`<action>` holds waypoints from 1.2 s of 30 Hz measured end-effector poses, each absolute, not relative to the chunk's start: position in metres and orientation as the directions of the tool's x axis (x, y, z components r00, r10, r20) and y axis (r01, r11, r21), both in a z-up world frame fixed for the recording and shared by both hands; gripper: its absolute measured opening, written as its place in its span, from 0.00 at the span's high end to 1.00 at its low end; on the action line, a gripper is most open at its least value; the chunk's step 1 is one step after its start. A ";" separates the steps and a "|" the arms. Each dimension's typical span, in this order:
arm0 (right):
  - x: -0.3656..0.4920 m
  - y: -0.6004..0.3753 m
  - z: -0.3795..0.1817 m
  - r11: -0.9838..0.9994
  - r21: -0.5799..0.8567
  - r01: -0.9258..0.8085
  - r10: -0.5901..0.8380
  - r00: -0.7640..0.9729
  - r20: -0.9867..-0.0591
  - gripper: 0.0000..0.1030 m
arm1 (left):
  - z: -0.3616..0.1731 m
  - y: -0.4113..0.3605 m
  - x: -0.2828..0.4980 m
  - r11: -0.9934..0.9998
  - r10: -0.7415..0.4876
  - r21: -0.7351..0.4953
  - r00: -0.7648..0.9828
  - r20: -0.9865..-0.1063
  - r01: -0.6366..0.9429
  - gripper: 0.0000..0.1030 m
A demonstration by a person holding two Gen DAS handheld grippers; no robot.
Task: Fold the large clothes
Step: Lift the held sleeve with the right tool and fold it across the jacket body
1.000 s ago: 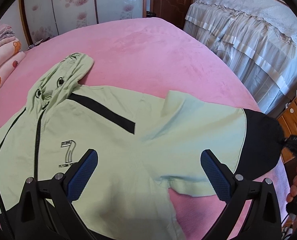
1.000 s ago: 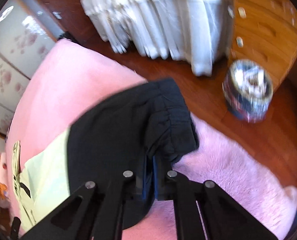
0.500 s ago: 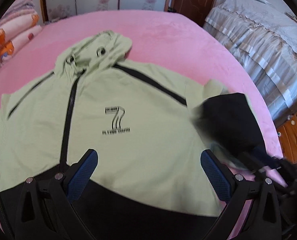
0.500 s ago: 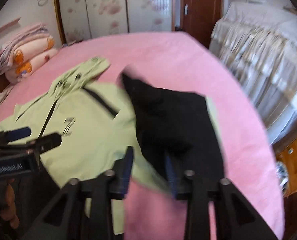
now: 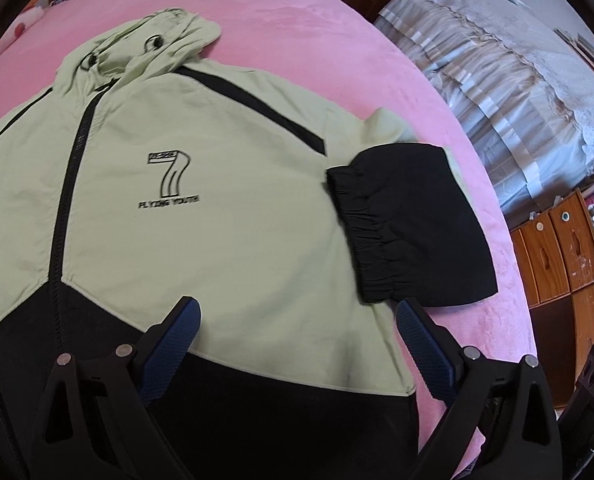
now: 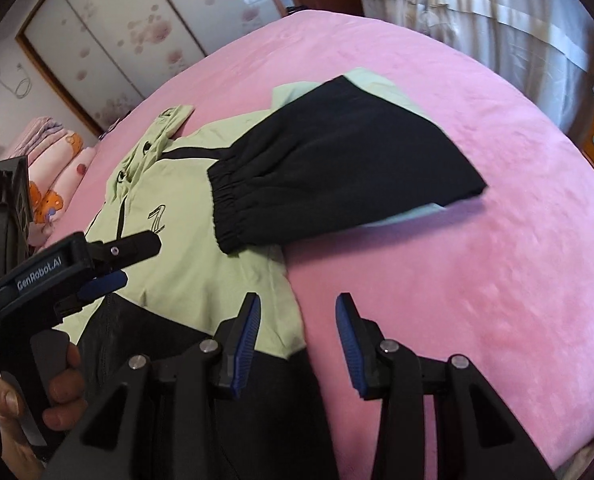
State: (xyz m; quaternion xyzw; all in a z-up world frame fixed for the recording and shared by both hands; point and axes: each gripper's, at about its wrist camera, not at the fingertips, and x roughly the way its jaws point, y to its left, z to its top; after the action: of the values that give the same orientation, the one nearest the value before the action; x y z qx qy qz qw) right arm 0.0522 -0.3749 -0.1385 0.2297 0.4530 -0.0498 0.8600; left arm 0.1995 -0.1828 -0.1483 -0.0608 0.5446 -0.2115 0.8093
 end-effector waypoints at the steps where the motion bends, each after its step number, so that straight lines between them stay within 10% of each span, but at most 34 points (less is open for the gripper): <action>1: 0.048 -0.377 -0.137 0.886 0.352 0.303 0.118 0.586 -0.802 0.62 | -0.147 -0.187 0.200 0.900 -0.415 -0.332 0.316 -0.853 0.284 0.05; 16: 0.036 -0.400 -0.138 0.850 0.398 0.344 0.120 0.609 -0.784 0.62 | -0.199 -0.240 0.238 0.780 -0.618 -0.575 0.160 -0.770 0.247 0.13; 22: 0.033 -0.403 -0.147 0.837 0.416 0.355 0.136 0.601 -0.788 0.62 | -0.212 -0.254 0.248 0.779 -0.621 -0.584 0.142 -0.771 0.229 0.43; 26: 0.035 -0.401 -0.154 0.837 0.412 0.361 0.141 0.585 -0.799 0.62 | -0.204 -0.260 0.252 0.747 -0.653 -0.623 0.075 -0.754 0.233 0.91; 36: 0.055 -0.413 -0.165 0.791 0.474 0.388 0.183 0.588 -0.788 0.49 | -0.046 -0.271 0.249 0.726 -0.651 -0.500 0.241 -0.719 0.472 0.92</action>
State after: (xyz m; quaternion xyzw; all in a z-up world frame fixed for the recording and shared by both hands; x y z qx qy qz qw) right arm 0.0552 -0.4131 -0.1647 0.3176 0.4495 -0.0615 0.8326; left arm 0.2494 -0.2711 -0.0457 -0.0896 0.5006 -0.3589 0.7827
